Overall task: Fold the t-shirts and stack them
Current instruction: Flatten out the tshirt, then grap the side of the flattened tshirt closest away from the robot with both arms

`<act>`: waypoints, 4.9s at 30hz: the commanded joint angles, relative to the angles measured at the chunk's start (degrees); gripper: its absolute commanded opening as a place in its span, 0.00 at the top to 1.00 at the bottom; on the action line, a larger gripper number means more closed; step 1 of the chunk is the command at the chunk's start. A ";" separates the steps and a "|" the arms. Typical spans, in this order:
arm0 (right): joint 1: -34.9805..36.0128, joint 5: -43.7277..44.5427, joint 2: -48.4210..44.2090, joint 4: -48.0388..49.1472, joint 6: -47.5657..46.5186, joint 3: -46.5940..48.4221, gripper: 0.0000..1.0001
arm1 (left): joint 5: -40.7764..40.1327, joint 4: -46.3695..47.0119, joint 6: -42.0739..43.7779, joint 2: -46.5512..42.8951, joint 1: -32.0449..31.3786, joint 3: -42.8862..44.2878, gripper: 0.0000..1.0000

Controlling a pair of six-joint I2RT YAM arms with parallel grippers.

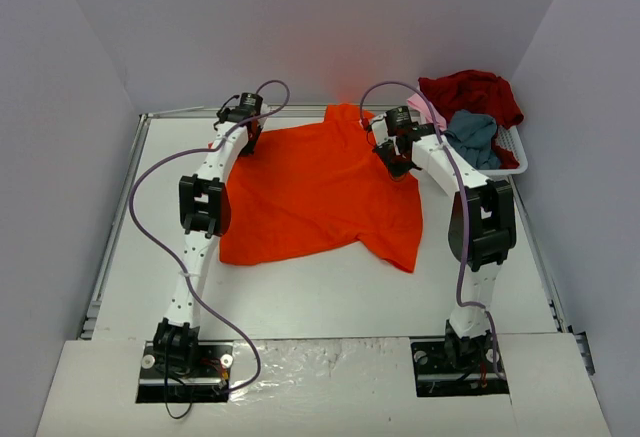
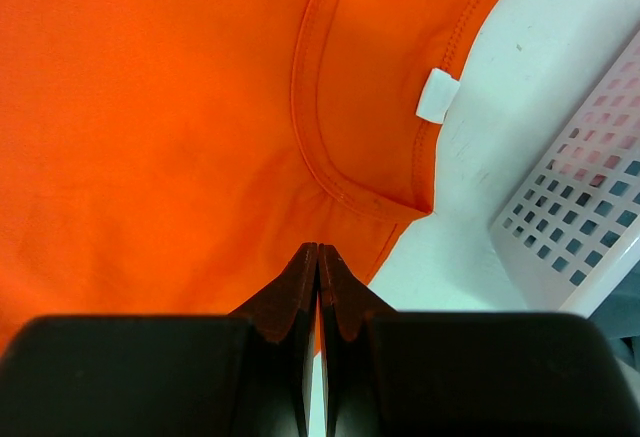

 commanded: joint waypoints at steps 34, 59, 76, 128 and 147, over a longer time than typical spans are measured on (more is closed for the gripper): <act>-0.85 0.05 -3.88 -1.50 -1.55 0.90 0.81 | -24.21 34.70 20.79 -26.70 -2.97 -20.79 0.34; 3.01 -15.81 -30.34 -18.81 -12.36 -24.67 0.56 | -6.10 19.25 15.35 -85.29 -7.19 -92.27 0.74; 6.53 -9.82 -29.30 -18.37 -16.23 -32.76 0.48 | -3.64 18.81 12.62 -87.93 -0.87 -95.53 0.74; 10.14 -2.53 -15.23 -7.39 -8.67 -26.78 1.00 | 3.30 18.98 11.92 -91.01 2.30 -97.81 0.73; 5.75 -1.21 -14.53 -5.19 -8.32 -28.63 1.00 | 4.01 18.46 11.92 -90.22 2.30 -97.20 0.73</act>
